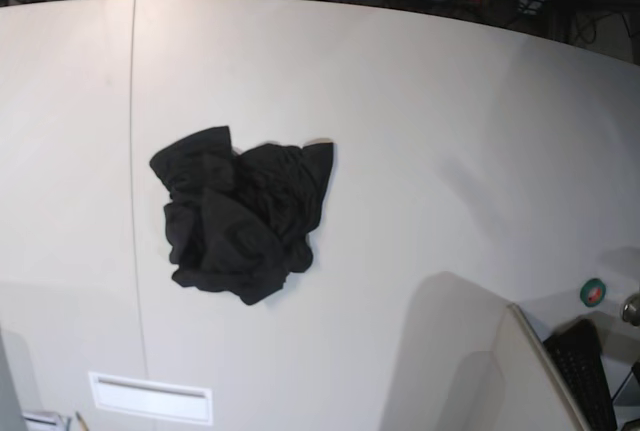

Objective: Layout the t-shirt on the table in an organized manner, then fold the t-shirt properly

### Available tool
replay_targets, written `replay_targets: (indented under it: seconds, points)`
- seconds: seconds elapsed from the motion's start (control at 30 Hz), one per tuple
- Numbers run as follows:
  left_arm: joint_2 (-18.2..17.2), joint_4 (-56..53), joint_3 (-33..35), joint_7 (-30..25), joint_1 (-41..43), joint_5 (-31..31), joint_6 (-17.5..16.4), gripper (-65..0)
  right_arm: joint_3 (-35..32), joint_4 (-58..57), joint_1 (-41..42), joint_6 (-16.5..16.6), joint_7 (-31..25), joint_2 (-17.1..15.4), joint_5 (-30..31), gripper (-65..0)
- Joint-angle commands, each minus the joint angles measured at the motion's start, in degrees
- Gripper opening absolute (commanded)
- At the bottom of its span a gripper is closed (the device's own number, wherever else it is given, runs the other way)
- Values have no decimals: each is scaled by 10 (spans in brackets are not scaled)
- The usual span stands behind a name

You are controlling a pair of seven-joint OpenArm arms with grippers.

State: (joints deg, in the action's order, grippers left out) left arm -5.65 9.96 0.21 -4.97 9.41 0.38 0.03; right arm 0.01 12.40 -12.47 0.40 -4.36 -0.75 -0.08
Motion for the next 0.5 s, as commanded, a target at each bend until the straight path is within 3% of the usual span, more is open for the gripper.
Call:
replay_targets:
  seconds: [0.0, 0.13, 0.33, 0.4, 0.47]
  points:
    - [-3, -3, 1, 7, 10, 0, 3, -650, -1, 0, -3, -5, 20, -1, 1, -650]
    - [-6, -2, 1, 4, 14, -1, 3, -650, -1, 2, -4, -5, 8, -1, 1, -650]
    - [-7, 33, 1, -103, 44, -1, 3, -650, -1, 0, -38, -4, -166, -1, 1, -650]
    - [-6, 27, 0, -73, 42, -1, 3, -650, -1, 0, -41, -4, -156, -1, -1, -650]
    - [-6, 19, 0, -22, 27, -1, 3, -650, -1, 0, -38, -4, -106, -1, 0, -650]
